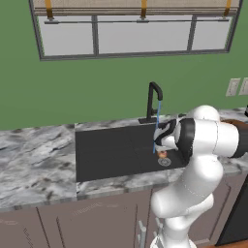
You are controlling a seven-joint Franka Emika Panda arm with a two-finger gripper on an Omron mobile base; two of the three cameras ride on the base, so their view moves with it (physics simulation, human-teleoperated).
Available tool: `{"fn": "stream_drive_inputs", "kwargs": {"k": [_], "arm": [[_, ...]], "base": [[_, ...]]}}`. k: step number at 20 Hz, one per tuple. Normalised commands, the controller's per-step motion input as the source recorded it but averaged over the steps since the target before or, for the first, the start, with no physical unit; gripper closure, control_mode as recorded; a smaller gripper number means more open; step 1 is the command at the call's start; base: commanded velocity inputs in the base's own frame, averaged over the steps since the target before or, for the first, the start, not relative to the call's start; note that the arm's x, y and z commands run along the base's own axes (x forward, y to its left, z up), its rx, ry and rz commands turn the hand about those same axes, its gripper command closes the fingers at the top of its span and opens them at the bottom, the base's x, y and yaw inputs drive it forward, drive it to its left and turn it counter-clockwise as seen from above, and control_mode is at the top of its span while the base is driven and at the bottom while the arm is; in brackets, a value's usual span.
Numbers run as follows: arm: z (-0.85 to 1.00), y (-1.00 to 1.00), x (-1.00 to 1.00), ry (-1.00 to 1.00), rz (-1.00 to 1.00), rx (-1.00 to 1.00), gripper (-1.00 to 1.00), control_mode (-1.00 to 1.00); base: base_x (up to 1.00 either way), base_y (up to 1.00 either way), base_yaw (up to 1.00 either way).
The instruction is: Pick the peach from the sink and place it on the cutting board to airdry. Then turn off the sink faucet.
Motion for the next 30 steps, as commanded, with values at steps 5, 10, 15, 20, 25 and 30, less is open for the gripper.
{"fn": "stream_drive_inputs", "kwargs": {"k": [5, 10, 15, 20, 25, 30], "arm": [[-0.16, -0.01, 0.21, 0.0, 0.0, 0.0, -1.0, -1.0], [-0.17, -0.07, 0.16, 0.0, 0.0, 0.0, -1.0, -1.0], [-0.18, -0.05, 0.16, 0.0, 0.0, 0.0, -1.0, -1.0], [-0.18, -0.02, 0.2, 0.0, 0.0, 0.0, -1.0, -1.0], [-0.18, -0.02, 0.21, 0.0, 0.0, 0.0, -1.0, -1.0], [-0.17, -0.04, 0.25, 0.0, 0.0, 0.0, -1.0, -1.0]], "base": [[0.0, 0.0, 0.0], [0.0, 0.0, 0.0], [0.0, 0.0, 0.0], [0.0, 0.0, 0.0], [0.0, 0.0, 0.0], [0.0, 0.0, 0.0]]}}
